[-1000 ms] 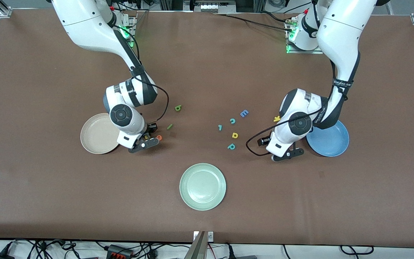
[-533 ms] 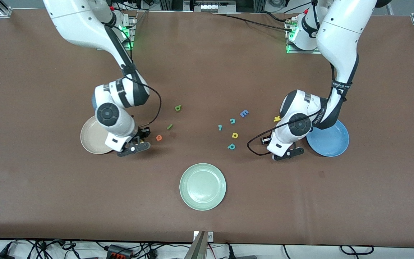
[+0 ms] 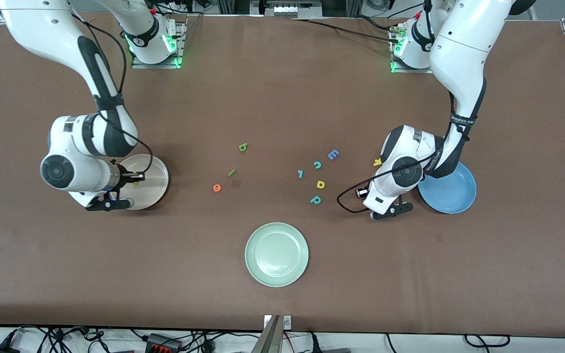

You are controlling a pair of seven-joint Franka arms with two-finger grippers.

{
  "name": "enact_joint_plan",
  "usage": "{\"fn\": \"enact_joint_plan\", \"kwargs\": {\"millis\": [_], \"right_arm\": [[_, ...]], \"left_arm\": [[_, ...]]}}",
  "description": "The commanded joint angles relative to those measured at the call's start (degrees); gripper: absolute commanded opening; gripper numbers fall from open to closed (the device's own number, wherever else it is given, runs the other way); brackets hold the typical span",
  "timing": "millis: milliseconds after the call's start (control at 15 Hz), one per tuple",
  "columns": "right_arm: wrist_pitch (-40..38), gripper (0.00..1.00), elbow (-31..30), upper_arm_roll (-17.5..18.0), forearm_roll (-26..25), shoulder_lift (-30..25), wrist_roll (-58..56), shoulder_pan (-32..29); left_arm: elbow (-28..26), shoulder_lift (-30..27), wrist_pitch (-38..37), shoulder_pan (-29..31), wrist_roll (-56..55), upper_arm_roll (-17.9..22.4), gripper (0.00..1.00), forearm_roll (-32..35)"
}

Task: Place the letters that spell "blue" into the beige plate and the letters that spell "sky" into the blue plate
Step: 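Drop the u in the beige plate while the left gripper grasps the s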

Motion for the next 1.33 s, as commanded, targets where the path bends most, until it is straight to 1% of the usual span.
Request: {"fn": "enact_joint_plan", "kwargs": {"millis": [0, 133, 200, 267, 333, 400, 467, 533, 667, 800, 1000, 1133, 1267], "right_arm": [[1.66, 0.11, -2.08, 0.93, 0.63, 0.44, 0.22, -0.36], [3.86, 0.13, -2.08, 0.93, 0.63, 2.02, 0.57, -0.18], [4.39, 0.21, -2.00, 0.93, 0.63, 2.64, 0.57, -0.27], [4.39, 0.58, -1.82, 0.93, 0.63, 2.65, 0.74, -0.36], [3.87, 1.00, -1.38, 0.85, 0.63, 2.04, 1.01, -0.36], [3.08, 1.00, -0.68, 0.93, 0.63, 1.07, 0.84, -0.36], [0.72, 1.00, 0.89, 1.02, 0.63, -0.24, 0.83, 0.08], [-2.26, 1.00, 3.43, 1.37, 0.63, -0.95, 0.75, 0.52], [-7.10, 1.00, 8.70, 2.16, 0.72, -1.22, 0.40, 2.27], [-6.51, 1.00, 10.66, 4.17, 0.98, -1.13, 1.18, 4.38], [-4.58, 1.00, 11.10, 4.36, 6.50, 0.18, 6.43, 7.46], [-3.17, 1.00, 11.10, 4.45, 6.35, 2.02, 6.29, 7.99], [-2.56, 1.00, 11.10, 4.45, 5.99, 3.51, 6.28, 10.35]], "left_arm": [[-0.27, -0.21, 0.75, -0.07, 0.22, 0.32, 0.36, 1.11], [-0.27, -0.12, 0.75, -0.16, 0.22, 0.32, 0.21, 1.11], [-0.18, -0.12, 0.75, -0.07, 0.22, 0.32, 0.13, 1.02], [-0.18, -0.12, 0.66, 0.01, -0.12, 0.32, 0.08, 1.02], [-0.18, -0.21, 0.57, 0.02, -0.65, 0.32, 0.05, 1.02], [-0.01, -0.47, 0.57, 0.02, -1.35, 0.32, 0.04, 1.02], [0.25, -0.82, 0.14, 0.02, -2.66, 0.32, 0.04, 1.02], [0.26, -1.87, -0.13, 0.02, -3.37, 0.32, 0.04, 1.02], [0.61, -4.33, -3.98, 0.28, -2.42, 0.67, 0.02, 1.02], [0.61, -7.23, -7.94, 1.42, 0.64, 0.76, 0.02, 1.11], [0.43, -11.27, -15.84, 4.22, 9.33, 0.76, 0.02, 1.11], [-0.18, -13.47, -20.07, 7.38, 17.23, 0.76, 0.03, 1.11], [-0.97, -13.84, -22.36, 11.25, 24.09, 0.67, 0.05, 1.28]]}}
